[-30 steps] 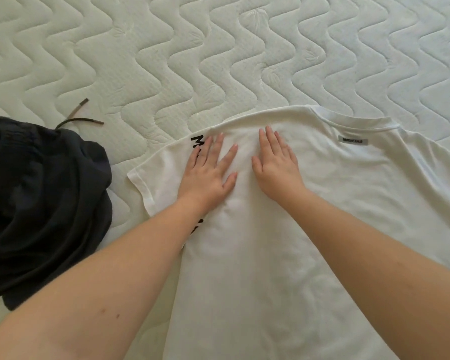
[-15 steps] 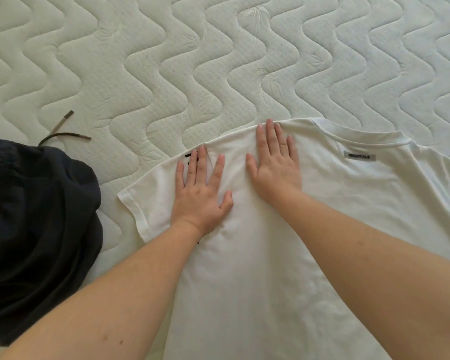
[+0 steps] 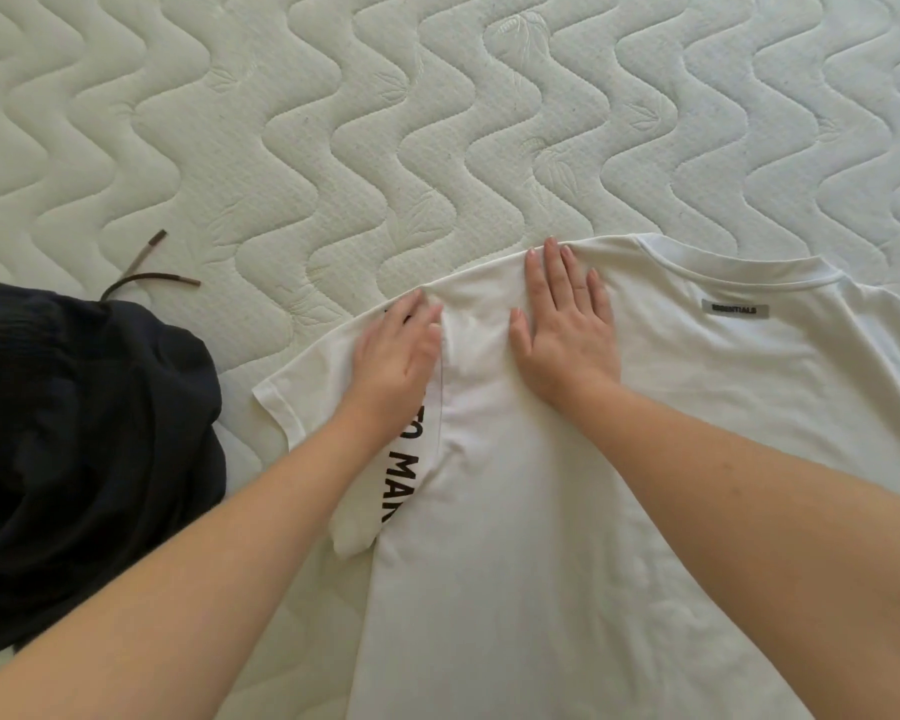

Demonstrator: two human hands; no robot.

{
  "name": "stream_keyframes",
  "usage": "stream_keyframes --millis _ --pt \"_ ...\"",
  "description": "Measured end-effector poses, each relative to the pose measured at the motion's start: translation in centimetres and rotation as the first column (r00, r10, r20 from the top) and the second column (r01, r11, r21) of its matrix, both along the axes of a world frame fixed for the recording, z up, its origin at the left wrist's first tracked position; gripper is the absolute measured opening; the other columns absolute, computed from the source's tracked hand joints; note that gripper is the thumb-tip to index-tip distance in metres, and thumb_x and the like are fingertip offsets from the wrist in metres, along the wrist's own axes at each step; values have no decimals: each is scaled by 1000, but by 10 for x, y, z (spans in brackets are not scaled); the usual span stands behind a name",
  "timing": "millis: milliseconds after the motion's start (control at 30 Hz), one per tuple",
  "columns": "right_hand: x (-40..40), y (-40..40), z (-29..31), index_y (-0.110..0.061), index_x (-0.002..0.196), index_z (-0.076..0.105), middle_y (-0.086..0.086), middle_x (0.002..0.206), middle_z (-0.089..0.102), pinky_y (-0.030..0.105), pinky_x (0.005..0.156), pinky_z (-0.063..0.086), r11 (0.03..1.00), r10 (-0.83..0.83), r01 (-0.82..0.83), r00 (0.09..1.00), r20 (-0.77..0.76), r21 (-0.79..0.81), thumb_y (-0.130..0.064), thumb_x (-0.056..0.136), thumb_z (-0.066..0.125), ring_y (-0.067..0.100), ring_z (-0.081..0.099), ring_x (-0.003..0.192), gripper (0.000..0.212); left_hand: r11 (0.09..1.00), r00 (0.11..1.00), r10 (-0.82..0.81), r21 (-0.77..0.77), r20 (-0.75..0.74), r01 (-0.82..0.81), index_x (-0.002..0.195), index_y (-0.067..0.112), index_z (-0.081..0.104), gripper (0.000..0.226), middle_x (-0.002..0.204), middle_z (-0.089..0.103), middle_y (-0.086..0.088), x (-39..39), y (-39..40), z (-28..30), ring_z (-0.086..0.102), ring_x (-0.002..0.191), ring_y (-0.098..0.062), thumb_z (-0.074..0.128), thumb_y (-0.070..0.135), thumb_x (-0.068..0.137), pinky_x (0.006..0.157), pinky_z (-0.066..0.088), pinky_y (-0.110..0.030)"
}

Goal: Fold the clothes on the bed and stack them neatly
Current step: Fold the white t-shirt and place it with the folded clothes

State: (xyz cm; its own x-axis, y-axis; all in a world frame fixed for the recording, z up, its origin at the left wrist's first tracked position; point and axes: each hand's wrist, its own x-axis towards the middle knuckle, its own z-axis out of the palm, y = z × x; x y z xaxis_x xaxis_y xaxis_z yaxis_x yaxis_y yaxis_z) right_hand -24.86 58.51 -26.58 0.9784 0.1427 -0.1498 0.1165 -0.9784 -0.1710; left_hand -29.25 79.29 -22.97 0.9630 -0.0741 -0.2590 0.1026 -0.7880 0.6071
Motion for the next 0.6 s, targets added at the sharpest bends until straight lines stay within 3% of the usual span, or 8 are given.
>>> stream_keyframes --millis 67,167,233,300,400,500,600 --pt "1 0 -2 -20 157 5 1 165 2 38 122 -3 1000 5 -5 1000 0 0 -47 97 17 12 -3 151 67 977 984 111 167 137 -133 140 24 49 52 143 47 -2 12 22 11 40 135 -23 39 47 94 110 23 -44" --pt "1 -1 -2 -21 157 0 0 165 -3 37 121 -7 999 15 -16 1000 -20 -32 -49 97 14 12 -7 151 67 903 975 223 382 -20 -198 143 26 42 55 144 43 -3 24 47 24 39 133 -26 55 42 92 108 25 -48" --pt "4 -2 1 -22 156 -4 0 165 -7 37 121 -9 999 30 -32 998 -55 -34 -50 97 11 12 -10 150 67 905 966 249 371 -65 -209 143 26 41 55 143 43 -5 15 55 30 40 131 -28 57 39 92 106 29 -48" --pt "6 -1 8 -22 156 -5 0 165 -10 38 121 -11 999 30 -32 995 -99 -18 -49 98 12 13 -13 150 67 923 964 266 290 -8 -252 137 23 47 49 136 46 -6 -5 61 37 44 126 -27 59 33 91 102 36 -44" --pt "-2 7 25 -17 157 4 2 165 -6 37 120 -12 998 -8 4 998 -67 -55 -41 101 20 16 -11 151 63 905 911 412 104 33 -413 117 23 54 28 117 52 0 -51 64 47 52 105 -18 61 29 91 83 43 -28" --pt "-35 43 51 -15 146 33 11 154 27 42 115 12 999 -36 36 999 4 41 -32 96 40 28 20 144 53 820 818 572 15 -66 -572 99 24 55 15 89 58 9 -103 61 50 55 77 -3 63 33 90 62 36 -16" --pt "-79 103 71 -14 129 46 9 128 47 41 90 34 991 -18 24 999 -48 130 -46 95 42 30 45 117 47 777 763 624 28 -169 -629 91 22 60 14 78 60 13 -165 49 47 56 71 -4 62 36 91 60 38 -19"
